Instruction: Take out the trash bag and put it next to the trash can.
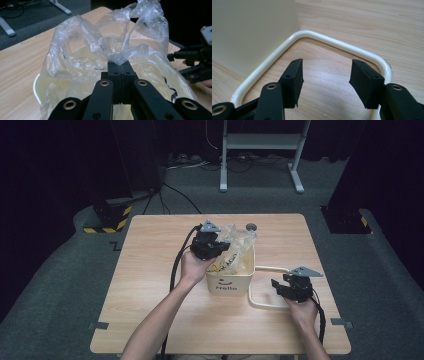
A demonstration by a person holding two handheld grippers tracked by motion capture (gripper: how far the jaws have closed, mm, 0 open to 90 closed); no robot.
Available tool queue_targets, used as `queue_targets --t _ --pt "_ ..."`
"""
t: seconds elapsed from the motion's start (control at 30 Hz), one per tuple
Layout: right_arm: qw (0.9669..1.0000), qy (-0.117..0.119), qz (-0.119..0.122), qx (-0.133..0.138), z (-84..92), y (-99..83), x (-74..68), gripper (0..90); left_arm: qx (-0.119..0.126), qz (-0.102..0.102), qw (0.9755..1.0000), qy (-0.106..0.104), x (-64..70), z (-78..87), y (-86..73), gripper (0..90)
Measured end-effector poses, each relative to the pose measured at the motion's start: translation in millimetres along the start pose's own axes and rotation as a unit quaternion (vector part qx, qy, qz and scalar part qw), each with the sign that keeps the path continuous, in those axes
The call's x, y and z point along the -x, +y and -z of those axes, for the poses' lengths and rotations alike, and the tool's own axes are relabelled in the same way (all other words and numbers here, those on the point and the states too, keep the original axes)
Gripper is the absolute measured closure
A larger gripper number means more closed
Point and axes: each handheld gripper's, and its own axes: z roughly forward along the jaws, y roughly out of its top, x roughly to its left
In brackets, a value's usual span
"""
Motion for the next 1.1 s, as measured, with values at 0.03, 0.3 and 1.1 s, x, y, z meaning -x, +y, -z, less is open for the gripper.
queue_targets --t 0.03,0.3,1.1 --pt "1.0 0.001 -0.003 -0.002 -1.0 -1.9 -0.1 43.7 0.0 0.0 1.0 0.0 0.1 0.7 0.7 89.4" --pt "0.9996 -0.014 0.01 -0.021 -11.0 -14.9 -0.8 43.5 0.007 -0.002 1.0 0.0 -0.7 8.1 5.1 89.5" --pt "0.9986 -0.027 0.028 -0.034 -18.8 -23.1 -2.8 30.7 0.024 0.007 0.9997 0.0 -3.9 24.3 13.1 89.5"
